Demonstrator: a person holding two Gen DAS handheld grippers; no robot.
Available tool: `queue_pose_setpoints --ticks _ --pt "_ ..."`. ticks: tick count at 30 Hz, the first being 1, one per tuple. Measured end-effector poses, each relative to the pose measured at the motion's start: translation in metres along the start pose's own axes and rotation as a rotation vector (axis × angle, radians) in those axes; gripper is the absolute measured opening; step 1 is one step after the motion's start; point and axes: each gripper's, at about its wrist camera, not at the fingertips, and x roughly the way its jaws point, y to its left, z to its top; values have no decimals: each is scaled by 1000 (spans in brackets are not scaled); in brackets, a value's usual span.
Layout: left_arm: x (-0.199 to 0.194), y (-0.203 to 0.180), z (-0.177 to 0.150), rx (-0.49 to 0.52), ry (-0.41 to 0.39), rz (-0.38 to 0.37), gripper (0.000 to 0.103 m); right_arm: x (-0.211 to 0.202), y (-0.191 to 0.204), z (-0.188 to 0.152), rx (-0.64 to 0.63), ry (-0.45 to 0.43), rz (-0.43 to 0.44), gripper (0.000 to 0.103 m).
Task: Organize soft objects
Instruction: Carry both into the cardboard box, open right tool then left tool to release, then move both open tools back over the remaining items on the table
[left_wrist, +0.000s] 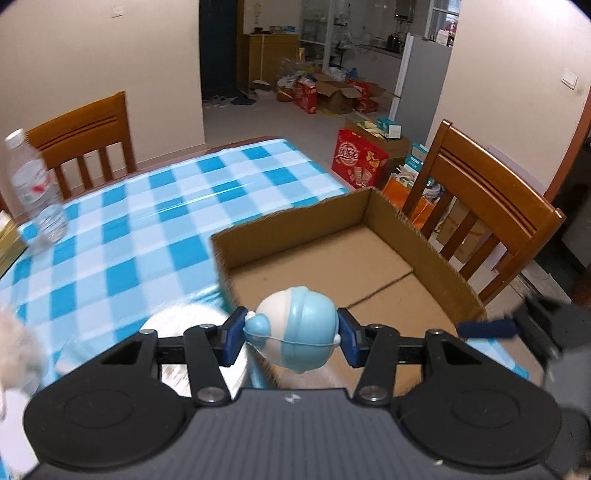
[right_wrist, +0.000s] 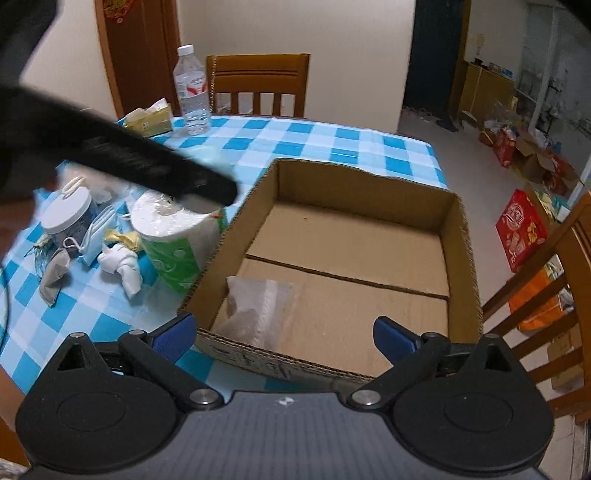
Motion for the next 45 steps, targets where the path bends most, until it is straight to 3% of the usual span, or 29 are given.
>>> queue_pose_setpoints --ticks 3,5,8,14,25,37,45 --pt "22 -7 11 5 10 4 54 -1 -7 -2 17 2 3 103" --pt "30 -8 13 10 5 26 69 -1 -11 -2 26 -1 -3 103" --pt "36 -6 13 -1 -2 46 83 -1 -15 -3 32 -9 -7 103" --pt "24 2 4 -26 -26 86 94 3 -16 -1 36 -8 14 103" --pt "-23 18 -33 -88 -83 158 100 8 -1 3 15 0 30 103" --pt "-54 39 -95 -111 -42 269 100 9 30 -1 -13 12 51 103" --pt "-72 74 -135 -123 13 209 100 9 75 -1 -7 12 27 103"
